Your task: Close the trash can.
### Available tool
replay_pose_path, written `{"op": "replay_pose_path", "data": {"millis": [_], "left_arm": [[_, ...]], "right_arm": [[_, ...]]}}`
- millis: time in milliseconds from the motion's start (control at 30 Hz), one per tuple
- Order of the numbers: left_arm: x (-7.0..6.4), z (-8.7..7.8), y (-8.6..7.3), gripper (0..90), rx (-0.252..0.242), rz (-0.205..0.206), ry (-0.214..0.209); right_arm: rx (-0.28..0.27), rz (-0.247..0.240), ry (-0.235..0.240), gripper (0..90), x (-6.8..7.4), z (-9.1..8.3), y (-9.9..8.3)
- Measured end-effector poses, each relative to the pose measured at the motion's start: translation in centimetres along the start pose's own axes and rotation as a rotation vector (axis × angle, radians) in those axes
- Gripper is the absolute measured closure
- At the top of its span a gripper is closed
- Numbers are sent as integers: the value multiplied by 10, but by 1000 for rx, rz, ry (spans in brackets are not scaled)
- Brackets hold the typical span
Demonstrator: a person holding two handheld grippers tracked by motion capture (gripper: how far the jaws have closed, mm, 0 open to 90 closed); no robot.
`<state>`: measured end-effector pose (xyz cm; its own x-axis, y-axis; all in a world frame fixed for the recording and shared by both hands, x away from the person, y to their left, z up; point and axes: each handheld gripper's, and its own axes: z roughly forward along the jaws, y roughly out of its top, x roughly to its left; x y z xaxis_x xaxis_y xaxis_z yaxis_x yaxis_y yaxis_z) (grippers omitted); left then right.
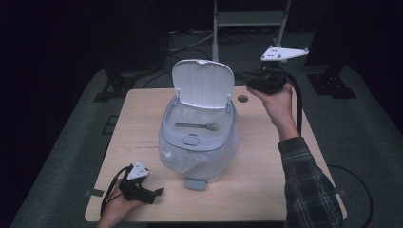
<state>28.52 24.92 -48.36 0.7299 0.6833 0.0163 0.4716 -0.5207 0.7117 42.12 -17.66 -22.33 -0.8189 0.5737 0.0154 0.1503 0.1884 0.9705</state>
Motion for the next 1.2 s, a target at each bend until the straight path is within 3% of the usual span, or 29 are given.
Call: {"op": "replay_pose_path", "data": {"millis": [133, 467, 867, 1200], "left_arm": [[0, 0, 0, 0, 0, 0, 0], [0, 0, 0, 0, 0, 0, 0], [0, 0, 0, 0, 1, 0, -1], [0, 0, 0, 0, 1, 0, -1]], "right_arm": [[0, -4, 16, 900, 2, 7, 3], [-10, -16, 64, 900, 12, 3, 5], [8, -49, 129, 900, 38, -1, 2], [58, -76, 196, 900, 70, 1, -3]]}}
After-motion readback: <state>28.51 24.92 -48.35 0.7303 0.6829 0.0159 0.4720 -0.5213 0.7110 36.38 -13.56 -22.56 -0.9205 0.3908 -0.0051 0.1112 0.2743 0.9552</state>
